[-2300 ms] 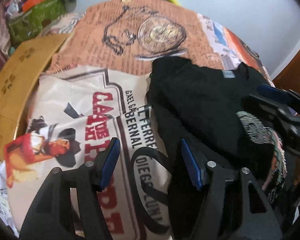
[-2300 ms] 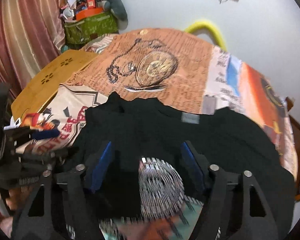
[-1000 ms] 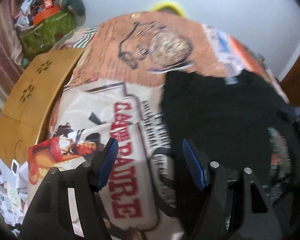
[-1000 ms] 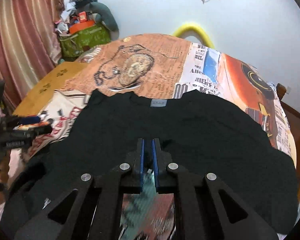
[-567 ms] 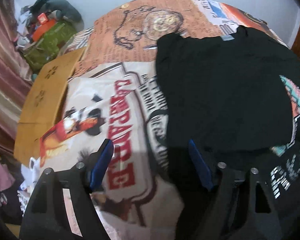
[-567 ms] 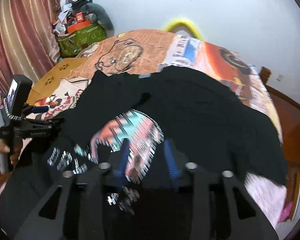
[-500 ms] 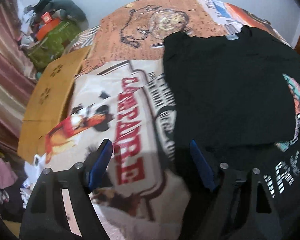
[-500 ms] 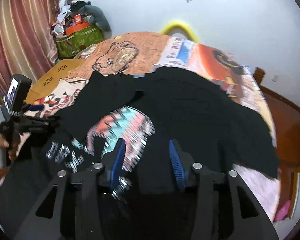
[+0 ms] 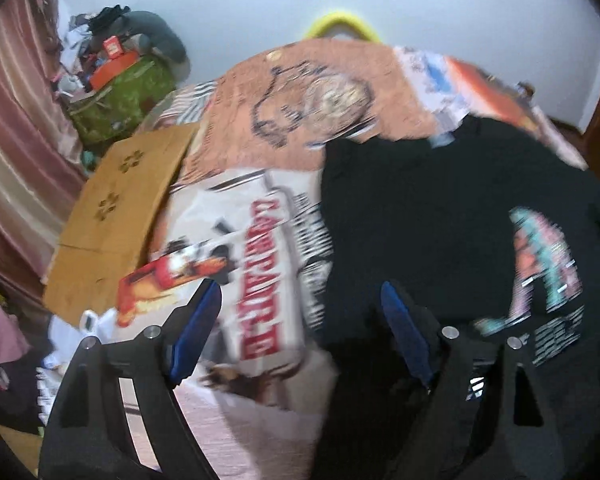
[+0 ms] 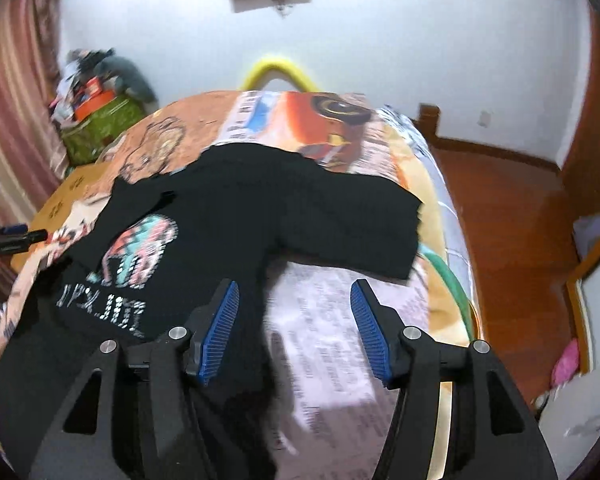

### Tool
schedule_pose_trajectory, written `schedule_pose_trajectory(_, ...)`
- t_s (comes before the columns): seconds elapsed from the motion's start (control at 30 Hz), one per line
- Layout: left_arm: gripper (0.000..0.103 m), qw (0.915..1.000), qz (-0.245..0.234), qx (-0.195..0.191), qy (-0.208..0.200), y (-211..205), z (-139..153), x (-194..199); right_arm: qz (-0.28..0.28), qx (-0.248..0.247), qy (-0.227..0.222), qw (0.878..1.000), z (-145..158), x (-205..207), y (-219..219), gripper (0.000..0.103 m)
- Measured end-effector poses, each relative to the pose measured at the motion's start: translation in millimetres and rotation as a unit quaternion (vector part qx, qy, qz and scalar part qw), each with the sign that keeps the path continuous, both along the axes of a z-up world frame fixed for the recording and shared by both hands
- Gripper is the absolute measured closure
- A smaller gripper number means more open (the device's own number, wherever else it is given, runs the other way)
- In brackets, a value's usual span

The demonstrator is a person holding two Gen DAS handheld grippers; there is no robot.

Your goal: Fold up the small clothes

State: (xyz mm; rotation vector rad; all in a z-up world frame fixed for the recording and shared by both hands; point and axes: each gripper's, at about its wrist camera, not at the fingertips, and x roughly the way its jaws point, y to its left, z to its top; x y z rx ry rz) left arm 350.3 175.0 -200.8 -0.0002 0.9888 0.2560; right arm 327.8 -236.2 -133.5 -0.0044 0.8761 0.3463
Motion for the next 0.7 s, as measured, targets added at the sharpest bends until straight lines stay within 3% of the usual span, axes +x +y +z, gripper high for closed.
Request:
schedule_pose_trajectory(0.1, 0.020, 0.9995, -0.012, -0.028, 0.000, -16, -2, 15, -0.024, 0.038, 0.020, 0.999, -10, 10, -18, 0.049)
schedule_pose_trajectory(0.33, 0.021, 0.9973, -0.029, -0.055, 0.037, -43, -43, 51, -0.066, 0.115, 0.073, 0.989, -40, 40, -39, 0.049)
schedule_pose_trajectory(0.4, 0.025, 0.9967, -0.029, -0.058, 0.049, -46, -55, 57, -0.075, 0.129, 0.079, 0.986, -45, 48, -43, 0.049)
schedule_pose_trajectory(0.6, 0.025, 0.9950, -0.020, -0.084, 0.050, -38, -68, 64, -0.100, 0.138, 0.060, 0.984, -46, 65, -45, 0.050)
schedule_pose_trajectory(0.63, 0.025, 0.9949, -0.019, -0.086, 0.050, -37, -68, 64, -0.106, 0.129, 0.050, 0.985, -45, 68, -43, 0.052)
schedule_pose_trajectory(0.7, 0.026, 0.9949, -0.018, -0.086, 0.049, -36, -69, 63, -0.117, 0.108, 0.037, 0.987, -42, 74, -42, 0.075)
